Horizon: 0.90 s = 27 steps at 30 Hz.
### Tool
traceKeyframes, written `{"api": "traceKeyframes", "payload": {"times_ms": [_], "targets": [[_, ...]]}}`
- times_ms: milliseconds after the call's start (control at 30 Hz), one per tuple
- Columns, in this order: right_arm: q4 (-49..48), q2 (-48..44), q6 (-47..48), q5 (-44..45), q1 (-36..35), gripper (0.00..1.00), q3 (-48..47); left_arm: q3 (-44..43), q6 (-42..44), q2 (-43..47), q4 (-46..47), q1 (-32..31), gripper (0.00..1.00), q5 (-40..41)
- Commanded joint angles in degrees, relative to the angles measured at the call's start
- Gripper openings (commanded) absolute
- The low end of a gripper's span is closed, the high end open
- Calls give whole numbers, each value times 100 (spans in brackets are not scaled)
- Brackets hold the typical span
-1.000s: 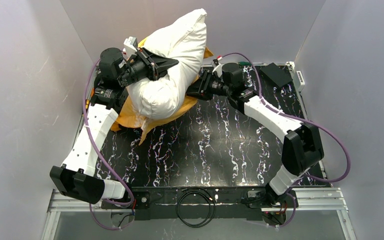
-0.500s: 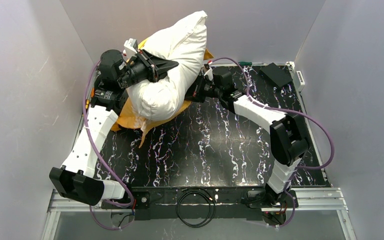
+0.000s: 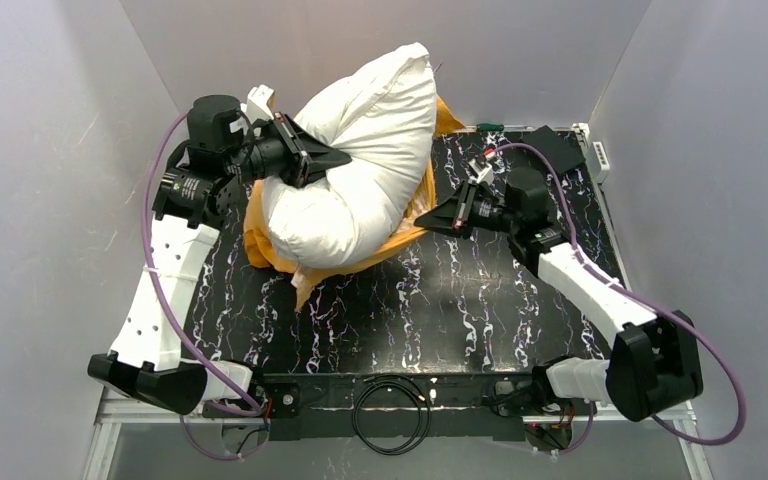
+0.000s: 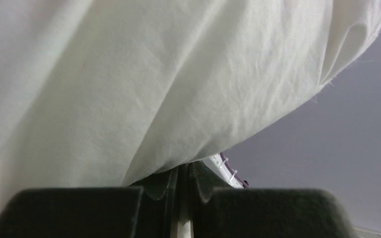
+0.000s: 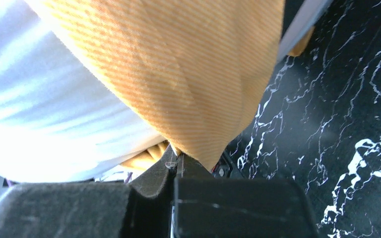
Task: Put the pillow into the pillowcase
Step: Stuff the pillow into the pillowcase.
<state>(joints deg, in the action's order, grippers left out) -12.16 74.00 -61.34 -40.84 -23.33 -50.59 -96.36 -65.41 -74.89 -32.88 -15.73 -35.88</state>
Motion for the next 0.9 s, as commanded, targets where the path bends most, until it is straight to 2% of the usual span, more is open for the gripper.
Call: {"api": "traceKeyframes", "payload": {"times_ms": [0, 267, 367, 500, 567, 633, 700, 733, 767, 800, 867], "targets": [[-661, -582, -102, -1093, 347, 1, 204, -118, 793, -143, -1530, 263, 0, 994], [-3204, -632, -1442, -1850, 363, 1, 333, 109, 1085, -302, -1886, 265, 0, 1040], [-3064, -681, -1455, -1938, 365, 1, -38, 217, 1218, -241, -2057, 265, 0, 1292], [-1727, -853, -746, -2092, 364, 1, -815, 171, 1372, -227, -2355, 263, 0, 1674], [-589, -930, -134, -2132, 369, 1, -1195, 13, 1484, -264, -2552, 263, 0, 1994], [1385, -941, 1073, -1983, 412, 1, -1681, -292, 1585, -314, -2794, 264, 0, 2356], [3857, -864, 2534, -1137, 506, 1, -2204, -579, 1696, -407, -2943, 267, 0, 2617], [4698, -835, 2958, -402, 521, 3, -2355, -715, 1738, -444, -2974, 268, 0, 2673], [5231, -818, 3102, -59, 522, 21, -2410, -816, 1749, -484, -2967, 266, 0, 2654], [5221, -840, 3114, 36, 523, 37, -2401, -894, 1741, -521, -2920, 269, 0, 2583], [4828, -897, 2779, 105, 517, 59, -2393, -900, 1697, -601, -2705, 268, 0, 2094]]}}
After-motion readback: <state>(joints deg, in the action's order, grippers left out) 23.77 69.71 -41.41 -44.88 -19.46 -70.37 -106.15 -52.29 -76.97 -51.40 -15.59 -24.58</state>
